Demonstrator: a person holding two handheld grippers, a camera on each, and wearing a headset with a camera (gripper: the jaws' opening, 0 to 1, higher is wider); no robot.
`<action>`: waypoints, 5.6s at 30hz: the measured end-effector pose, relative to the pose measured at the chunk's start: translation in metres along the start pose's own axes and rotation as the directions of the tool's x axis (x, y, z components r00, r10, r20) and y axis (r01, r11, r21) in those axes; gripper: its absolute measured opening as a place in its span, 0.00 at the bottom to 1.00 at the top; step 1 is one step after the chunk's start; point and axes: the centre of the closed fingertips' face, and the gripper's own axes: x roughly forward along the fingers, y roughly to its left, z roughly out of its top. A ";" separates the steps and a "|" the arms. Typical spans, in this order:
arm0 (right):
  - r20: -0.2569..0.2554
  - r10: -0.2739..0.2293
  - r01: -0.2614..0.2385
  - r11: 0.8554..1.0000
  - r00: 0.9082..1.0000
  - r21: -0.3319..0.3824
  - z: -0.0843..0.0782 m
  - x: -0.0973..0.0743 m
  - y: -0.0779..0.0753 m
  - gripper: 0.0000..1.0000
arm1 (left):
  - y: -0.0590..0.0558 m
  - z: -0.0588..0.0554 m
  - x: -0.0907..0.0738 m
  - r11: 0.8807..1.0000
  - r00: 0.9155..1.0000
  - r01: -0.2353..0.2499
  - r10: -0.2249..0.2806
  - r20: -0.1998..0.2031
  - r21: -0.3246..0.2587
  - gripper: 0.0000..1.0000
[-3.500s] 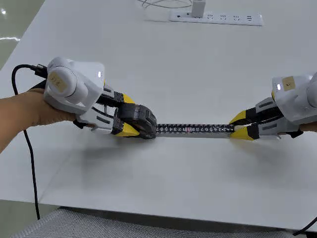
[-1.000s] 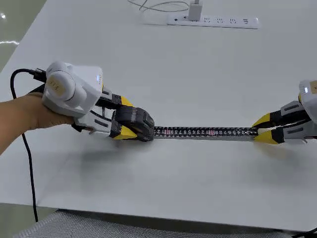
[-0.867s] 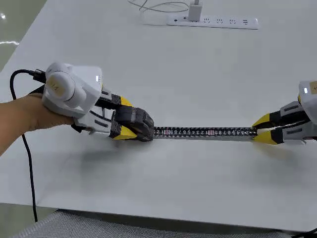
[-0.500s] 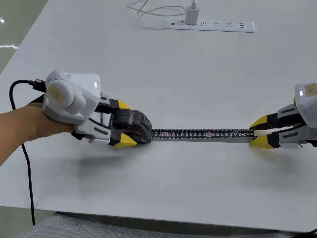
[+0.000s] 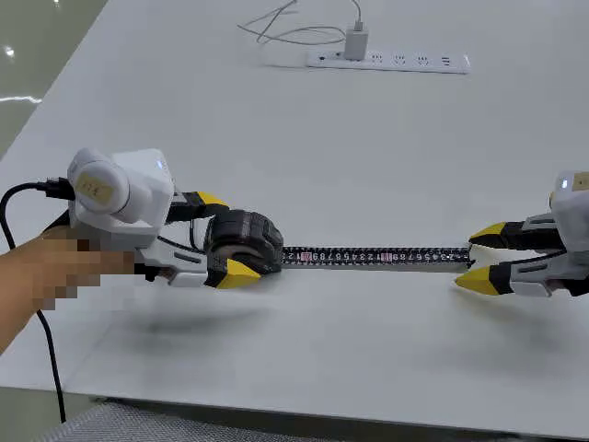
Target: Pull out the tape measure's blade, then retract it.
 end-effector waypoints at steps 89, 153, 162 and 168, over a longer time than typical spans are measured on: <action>0.181 -0.332 0.263 0.910 0.926 0.321 0.036 -0.069 0.075 0.99 | -0.033 0.011 -0.083 0.874 0.918 -0.340 0.389 0.080 -0.348 0.99; 0.151 -0.289 0.233 0.922 0.945 0.308 0.030 -0.053 0.056 0.99 | 0.021 0.002 -0.007 0.599 0.750 -0.570 0.659 -0.059 -0.563 0.75; 0.149 -0.280 0.225 0.926 0.948 0.303 0.031 -0.049 0.056 0.99 | 0.019 0.002 -0.002 0.596 0.756 -0.559 0.652 -0.060 -0.577 0.63; 0.157 -0.265 0.213 0.935 0.951 0.285 0.034 -0.048 0.055 0.97 | 0.017 0.004 -0.001 0.596 0.754 -0.559 0.654 -0.055 -0.576 0.59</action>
